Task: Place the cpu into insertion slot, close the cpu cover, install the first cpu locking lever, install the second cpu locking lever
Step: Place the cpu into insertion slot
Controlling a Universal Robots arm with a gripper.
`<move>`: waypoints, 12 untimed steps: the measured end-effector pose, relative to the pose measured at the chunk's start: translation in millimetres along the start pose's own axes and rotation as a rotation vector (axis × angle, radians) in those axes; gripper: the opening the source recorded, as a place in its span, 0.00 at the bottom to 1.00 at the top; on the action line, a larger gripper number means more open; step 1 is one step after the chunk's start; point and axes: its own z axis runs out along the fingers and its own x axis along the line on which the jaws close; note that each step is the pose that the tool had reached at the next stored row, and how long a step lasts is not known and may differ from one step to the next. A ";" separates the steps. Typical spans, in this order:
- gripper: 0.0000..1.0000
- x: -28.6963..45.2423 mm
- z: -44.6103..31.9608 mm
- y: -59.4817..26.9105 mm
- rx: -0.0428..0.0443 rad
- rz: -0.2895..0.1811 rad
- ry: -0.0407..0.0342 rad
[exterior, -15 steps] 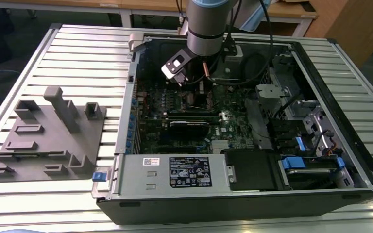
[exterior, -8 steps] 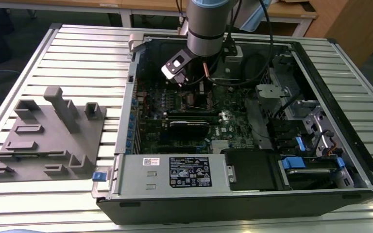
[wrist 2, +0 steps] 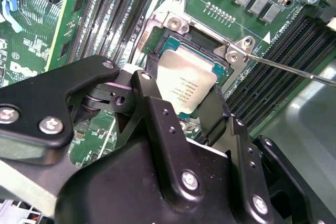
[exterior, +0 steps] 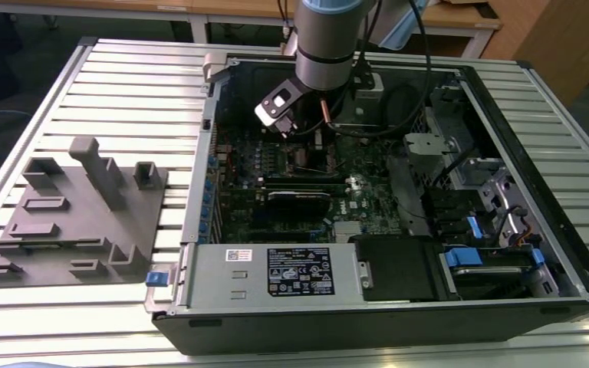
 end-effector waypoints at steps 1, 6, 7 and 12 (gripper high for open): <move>0.54 0.0 0.2 0.0 -0.0001 0.000 0.0001; 0.54 0.0 0.7 0.0 -0.0001 0.000 0.0002; 0.54 0.0 0.9 0.0 -0.0001 0.000 0.0002; 0.54 -0.1 2.4 -0.1 0.0003 0.000 -0.0005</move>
